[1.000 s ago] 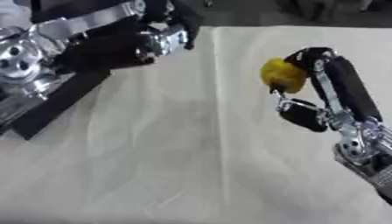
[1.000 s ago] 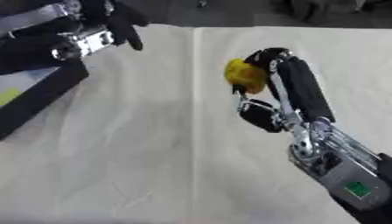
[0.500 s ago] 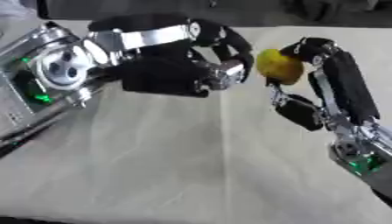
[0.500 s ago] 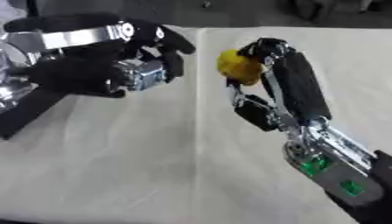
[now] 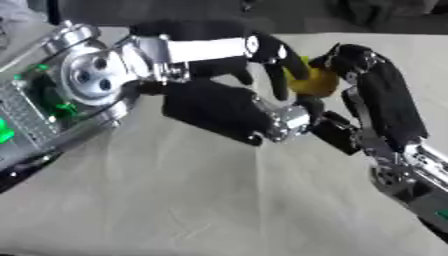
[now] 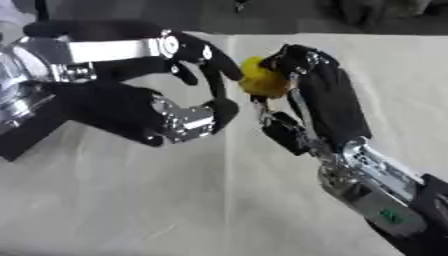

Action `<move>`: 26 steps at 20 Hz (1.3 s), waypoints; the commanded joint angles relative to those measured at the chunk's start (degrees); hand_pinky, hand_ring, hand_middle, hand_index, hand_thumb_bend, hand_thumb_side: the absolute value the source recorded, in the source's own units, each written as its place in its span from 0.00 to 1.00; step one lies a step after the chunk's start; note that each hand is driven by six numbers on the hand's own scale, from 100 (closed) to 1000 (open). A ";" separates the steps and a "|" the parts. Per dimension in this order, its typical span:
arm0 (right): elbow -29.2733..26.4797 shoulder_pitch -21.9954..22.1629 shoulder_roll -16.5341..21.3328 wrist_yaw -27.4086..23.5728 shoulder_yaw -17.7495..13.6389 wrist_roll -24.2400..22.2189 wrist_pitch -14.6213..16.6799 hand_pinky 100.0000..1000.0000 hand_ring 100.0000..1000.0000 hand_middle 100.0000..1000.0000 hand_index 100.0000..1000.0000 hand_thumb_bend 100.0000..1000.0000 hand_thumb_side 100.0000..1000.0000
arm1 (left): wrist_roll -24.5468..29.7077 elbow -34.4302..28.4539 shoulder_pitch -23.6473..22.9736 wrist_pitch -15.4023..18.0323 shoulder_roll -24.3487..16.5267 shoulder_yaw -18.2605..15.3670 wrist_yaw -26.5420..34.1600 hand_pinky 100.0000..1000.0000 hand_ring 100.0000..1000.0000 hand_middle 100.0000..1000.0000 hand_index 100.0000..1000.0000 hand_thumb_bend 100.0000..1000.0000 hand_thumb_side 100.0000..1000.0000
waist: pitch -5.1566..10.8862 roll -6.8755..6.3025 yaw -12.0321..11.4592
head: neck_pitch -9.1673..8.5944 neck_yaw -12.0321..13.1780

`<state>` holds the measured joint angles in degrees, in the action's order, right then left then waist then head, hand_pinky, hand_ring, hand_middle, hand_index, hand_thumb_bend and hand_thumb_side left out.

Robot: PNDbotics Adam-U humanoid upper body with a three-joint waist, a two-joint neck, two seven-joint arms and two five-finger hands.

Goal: Pick up the objects with one hand, pass them to the other hand, and then place them into the box on the other side of the table.

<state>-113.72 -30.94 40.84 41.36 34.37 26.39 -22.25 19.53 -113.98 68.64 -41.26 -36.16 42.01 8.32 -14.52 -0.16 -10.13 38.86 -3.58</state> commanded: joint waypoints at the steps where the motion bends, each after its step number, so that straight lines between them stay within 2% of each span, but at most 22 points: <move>1: -0.87 -0.21 0.42 1.91 -0.20 0.51 -0.37 0.59 0.51 0.42 0.49 0.00 0.00 | -2.36 -0.61 1.11 0.40 -1.50 -1.74 -3.01 0.93 1.00 0.61 0.85 0.22 0.49 | 1.34 -0.15 -0.08 | -0.53 -0.53; 5: -0.87 -0.20 0.37 2.29 -0.04 0.60 -0.69 0.59 0.51 0.42 0.49 0.00 0.00 | -4.60 -0.61 0.33 1.58 -1.40 -0.52 -6.61 0.93 1.00 0.61 0.85 0.22 0.49 | 1.28 -0.19 -0.02 | -0.50 -0.55; 6: -0.87 -0.18 0.37 2.33 -0.04 0.62 -0.71 0.59 0.51 0.42 0.49 0.00 0.00 | -4.61 -0.61 0.22 1.74 -1.39 -0.46 -7.28 0.99 1.00 0.58 0.84 0.29 0.43 | 1.28 -0.18 -0.03 | -0.46 -0.60; 7: -0.87 -0.08 0.40 2.44 -0.11 0.75 -0.76 0.60 0.51 0.42 0.48 0.00 0.00 | -4.95 -0.61 -0.01 2.06 -1.67 -0.88 -7.97 1.00 1.00 0.59 0.84 0.32 0.40 | 1.25 -0.14 -0.06 | -0.35 -0.82; 10: -0.87 0.16 0.49 3.22 -0.29 1.88 -0.72 0.60 0.52 0.42 0.48 0.00 0.00 | -6.75 -0.61 -1.62 2.73 -2.89 -1.46 -8.90 1.00 1.00 0.60 0.87 0.32 0.41 | 1.12 0.00 0.07 | -0.32 -1.17; 18: -0.87 -0.38 0.27 7.63 -0.06 5.90 2.07 0.63 0.53 0.42 0.49 0.00 0.00 | -6.98 -0.61 -3.48 0.25 -3.87 -1.15 -9.68 1.00 1.00 0.63 0.92 0.32 0.40 | 0.86 0.11 0.34 | -0.53 -1.35; 26: -0.87 -0.67 -0.19 11.77 0.59 8.14 5.28 0.66 0.54 0.43 0.49 0.03 0.00 | -4.86 -0.61 -4.09 -1.59 -3.22 -1.30 -10.40 1.00 1.00 0.63 0.91 0.34 0.48 | 0.68 0.37 0.17 | -0.61 -1.76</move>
<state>-113.72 -30.77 40.06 52.30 35.31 34.23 -17.51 14.30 -114.10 63.95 -42.66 -38.41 41.69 -1.83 -14.63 0.18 -9.92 38.87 -5.14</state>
